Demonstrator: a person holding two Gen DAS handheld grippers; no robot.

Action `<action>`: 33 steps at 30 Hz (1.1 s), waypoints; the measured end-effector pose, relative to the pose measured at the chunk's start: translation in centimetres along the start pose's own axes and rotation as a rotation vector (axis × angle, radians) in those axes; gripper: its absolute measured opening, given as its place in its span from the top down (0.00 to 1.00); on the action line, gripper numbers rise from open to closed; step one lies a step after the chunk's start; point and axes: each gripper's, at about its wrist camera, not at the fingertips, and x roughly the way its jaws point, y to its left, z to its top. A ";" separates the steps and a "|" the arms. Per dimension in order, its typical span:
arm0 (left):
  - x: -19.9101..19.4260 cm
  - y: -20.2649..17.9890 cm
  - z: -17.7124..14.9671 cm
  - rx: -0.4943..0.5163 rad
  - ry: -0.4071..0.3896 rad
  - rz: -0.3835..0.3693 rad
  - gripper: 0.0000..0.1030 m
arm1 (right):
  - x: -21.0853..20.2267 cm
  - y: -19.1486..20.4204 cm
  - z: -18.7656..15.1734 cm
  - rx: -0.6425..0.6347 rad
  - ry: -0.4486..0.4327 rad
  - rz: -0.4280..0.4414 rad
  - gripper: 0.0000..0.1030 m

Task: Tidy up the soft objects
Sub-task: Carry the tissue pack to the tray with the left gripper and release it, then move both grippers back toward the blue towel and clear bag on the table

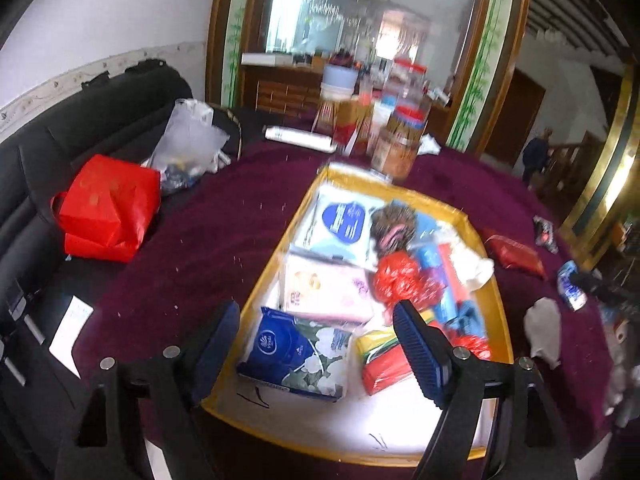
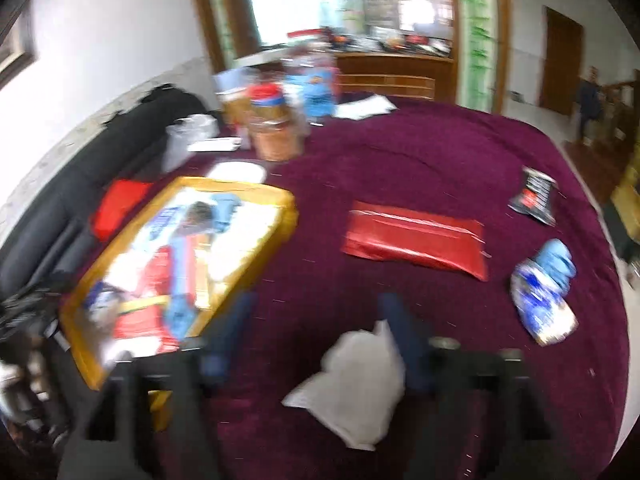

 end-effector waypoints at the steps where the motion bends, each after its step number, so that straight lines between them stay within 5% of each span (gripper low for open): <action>1: -0.3 0.1 0.2 -0.005 -0.011 -0.008 0.18 | 0.3 -0.6 -0.3 0.019 0.011 -0.024 0.27; 9: -3.5 0.6 0.9 -0.041 -0.102 -0.071 0.17 | 6.3 -1.8 -3.9 0.054 0.206 -0.141 0.27; 12: -4.5 1.1 0.9 -0.036 -0.123 -0.066 0.15 | 7.2 -2.3 -4.5 0.062 0.211 -0.142 0.61; 13: -4.7 1.3 0.8 -0.038 -0.127 -0.063 0.15 | 7.0 -2.5 -4.4 0.069 0.206 -0.119 0.83; 18: -4.9 3.3 0.5 -0.079 -0.138 -0.044 0.15 | 2.2 -1.5 -2.7 0.083 0.099 -0.004 0.85; 21: -4.2 4.3 0.4 -0.114 -0.127 -0.027 0.15 | -0.7 2.3 -1.4 0.000 0.056 0.115 0.85; 26: -3.8 4.4 0.2 -0.129 -0.109 -0.037 0.15 | -1.0 11.4 -1.8 -0.211 0.141 0.318 0.84; 33: -4.2 3.9 0.0 -0.100 -0.100 -0.043 0.15 | 4.5 19.8 -5.7 -0.464 0.296 0.259 0.84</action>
